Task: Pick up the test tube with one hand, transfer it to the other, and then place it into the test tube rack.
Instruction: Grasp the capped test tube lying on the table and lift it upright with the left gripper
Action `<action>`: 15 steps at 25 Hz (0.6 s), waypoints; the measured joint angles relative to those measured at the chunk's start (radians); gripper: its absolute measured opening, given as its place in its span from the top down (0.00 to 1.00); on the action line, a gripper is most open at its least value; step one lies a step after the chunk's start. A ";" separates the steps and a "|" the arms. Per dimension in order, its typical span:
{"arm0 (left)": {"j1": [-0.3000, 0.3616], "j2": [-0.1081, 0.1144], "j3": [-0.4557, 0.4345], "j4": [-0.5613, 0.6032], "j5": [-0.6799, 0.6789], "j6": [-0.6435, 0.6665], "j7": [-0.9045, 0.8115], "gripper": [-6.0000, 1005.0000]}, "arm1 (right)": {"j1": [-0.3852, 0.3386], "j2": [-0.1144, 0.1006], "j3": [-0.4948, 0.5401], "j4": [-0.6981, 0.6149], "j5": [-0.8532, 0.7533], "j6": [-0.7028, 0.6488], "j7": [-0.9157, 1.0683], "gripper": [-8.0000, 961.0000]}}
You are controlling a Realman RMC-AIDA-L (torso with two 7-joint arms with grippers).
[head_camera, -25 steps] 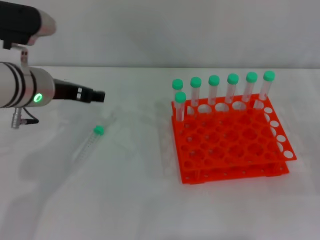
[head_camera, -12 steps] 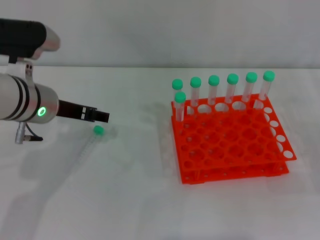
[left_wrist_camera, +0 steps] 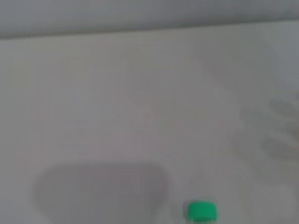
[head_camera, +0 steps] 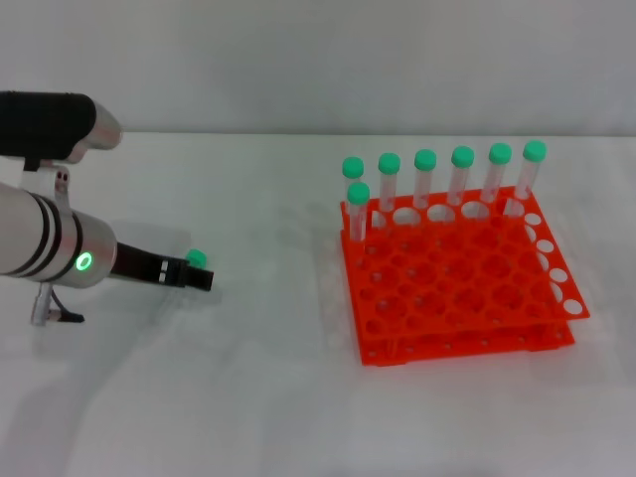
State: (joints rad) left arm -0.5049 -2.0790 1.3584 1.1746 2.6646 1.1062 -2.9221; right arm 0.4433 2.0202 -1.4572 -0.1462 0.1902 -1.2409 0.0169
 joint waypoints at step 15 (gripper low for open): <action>-0.001 0.001 -0.012 -0.044 0.000 0.008 0.000 0.14 | 0.003 0.002 -0.001 -0.001 0.000 0.000 0.000 0.12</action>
State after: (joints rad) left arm -0.5059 -2.0778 1.3468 1.1302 2.6644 1.1142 -2.9223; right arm 0.4459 2.0218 -1.4587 -0.1470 0.1902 -1.2410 0.0168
